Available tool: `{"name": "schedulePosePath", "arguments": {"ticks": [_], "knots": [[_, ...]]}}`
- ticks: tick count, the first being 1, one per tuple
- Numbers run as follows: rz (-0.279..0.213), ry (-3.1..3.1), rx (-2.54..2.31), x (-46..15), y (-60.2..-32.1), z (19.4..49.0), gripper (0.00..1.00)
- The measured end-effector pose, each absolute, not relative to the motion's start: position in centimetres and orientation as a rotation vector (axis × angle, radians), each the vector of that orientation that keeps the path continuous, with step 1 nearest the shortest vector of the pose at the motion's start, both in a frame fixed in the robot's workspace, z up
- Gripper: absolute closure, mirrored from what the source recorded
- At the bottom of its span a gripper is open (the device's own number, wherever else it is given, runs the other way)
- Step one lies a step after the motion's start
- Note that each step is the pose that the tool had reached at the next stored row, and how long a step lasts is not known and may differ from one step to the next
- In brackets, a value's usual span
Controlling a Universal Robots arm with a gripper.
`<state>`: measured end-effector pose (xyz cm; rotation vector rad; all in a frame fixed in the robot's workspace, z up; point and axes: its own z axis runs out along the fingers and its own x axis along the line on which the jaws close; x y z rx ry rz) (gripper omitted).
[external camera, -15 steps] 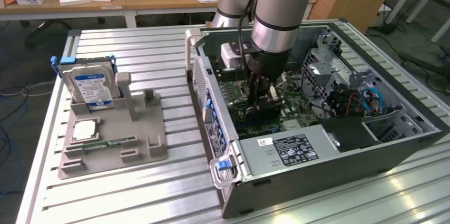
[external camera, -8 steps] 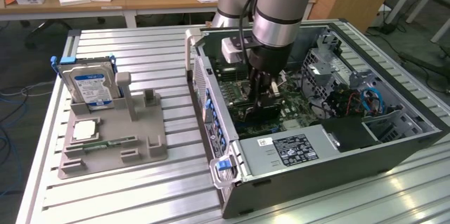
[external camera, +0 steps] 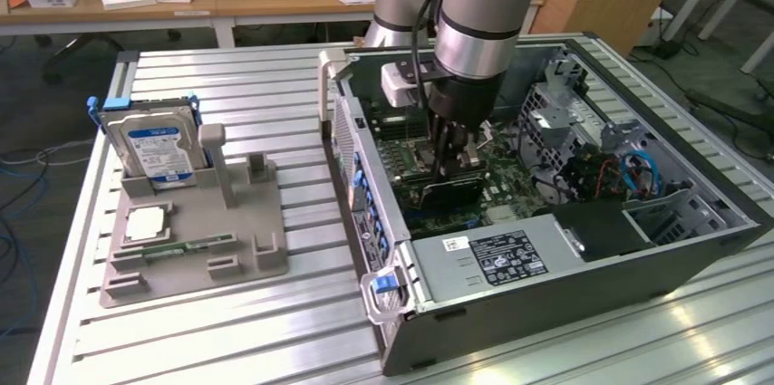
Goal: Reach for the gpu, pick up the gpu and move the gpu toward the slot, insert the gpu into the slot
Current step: 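Insert the gpu into the slot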
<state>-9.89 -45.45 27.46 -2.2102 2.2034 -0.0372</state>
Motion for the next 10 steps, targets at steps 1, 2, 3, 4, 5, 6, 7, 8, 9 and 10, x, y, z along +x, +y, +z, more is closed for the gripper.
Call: {"name": "schedulePosePath", "arguments": {"ticks": [1, 2, 3, 4, 5, 6, 7, 8, 9, 10], "knots": [[-0.037, 2.203, -2.21, -9.89, -45.45, 27.46, 0.87], [-0.037, 2.203, -2.21, -9.89, -45.45, 27.46, 0.87], [-0.037, 2.203, -2.21, -9.89, -45.45, 27.46, 0.9], [-0.037, 2.203, -2.21, -9.89, -45.45, 27.46, 0.9], [-0.037, 2.203, -2.21, -9.89, -45.45, 27.46, 0.9], [-0.037, 2.203, -2.21, -9.89, -45.45, 27.46, 0.9], [-0.037, 2.203, -2.21, -9.89, -45.45, 27.46, 0.9], [-0.037, 2.203, -2.21, -9.89, -45.45, 27.46, 0.9], [-0.037, 2.203, -2.21, -9.89, -45.45, 27.46, 0.9], [-0.037, 2.203, -2.21, -9.89, -45.45, 27.46, 0.9]]}}
